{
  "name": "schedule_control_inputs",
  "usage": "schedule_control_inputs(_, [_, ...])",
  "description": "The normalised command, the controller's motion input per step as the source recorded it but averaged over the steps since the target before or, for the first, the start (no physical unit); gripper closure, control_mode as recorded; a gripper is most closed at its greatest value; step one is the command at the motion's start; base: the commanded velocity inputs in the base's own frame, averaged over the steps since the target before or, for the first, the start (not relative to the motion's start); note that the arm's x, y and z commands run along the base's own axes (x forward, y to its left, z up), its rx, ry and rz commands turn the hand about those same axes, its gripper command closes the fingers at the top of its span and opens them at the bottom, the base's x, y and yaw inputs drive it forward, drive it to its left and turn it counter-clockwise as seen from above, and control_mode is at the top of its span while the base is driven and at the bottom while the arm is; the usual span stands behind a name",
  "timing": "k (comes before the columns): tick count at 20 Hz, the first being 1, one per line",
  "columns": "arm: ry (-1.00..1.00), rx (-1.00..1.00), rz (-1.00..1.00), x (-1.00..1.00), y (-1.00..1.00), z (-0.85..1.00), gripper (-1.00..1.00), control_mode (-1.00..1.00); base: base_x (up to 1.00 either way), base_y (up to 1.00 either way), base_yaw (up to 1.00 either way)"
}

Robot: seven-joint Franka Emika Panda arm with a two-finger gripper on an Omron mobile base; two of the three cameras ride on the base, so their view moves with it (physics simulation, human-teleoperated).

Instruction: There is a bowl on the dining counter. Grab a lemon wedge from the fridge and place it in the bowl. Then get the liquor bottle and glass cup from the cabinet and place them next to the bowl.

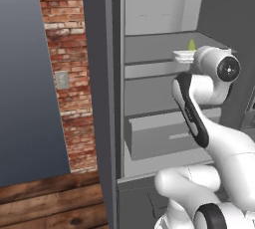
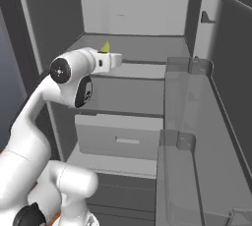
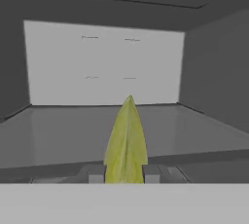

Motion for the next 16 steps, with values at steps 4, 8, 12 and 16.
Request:
schedule_control_inputs(4, [0.05, 0.01, -0.05, -0.85, 0.0, 0.64, 1.0, -1.0, 0.0, 0.0, 0.0])
schedule_control_inputs(8, [0.01, 0.0, -0.04, -0.93, 0.0, 0.21, 1.0, -1.0, 0.0, 0.0, 0.0])
schedule_control_inputs(12, [0.0, 0.0, -0.03, -1.0, 0.02, 0.07, 1.0, -1.0, 0.0, 0.0, 0.0])
schedule_control_inputs(16, [0.0, 0.0, -0.01, -1.0, 0.05, 0.01, 1.0, -1.0, 0.0, 0.0, 0.0])
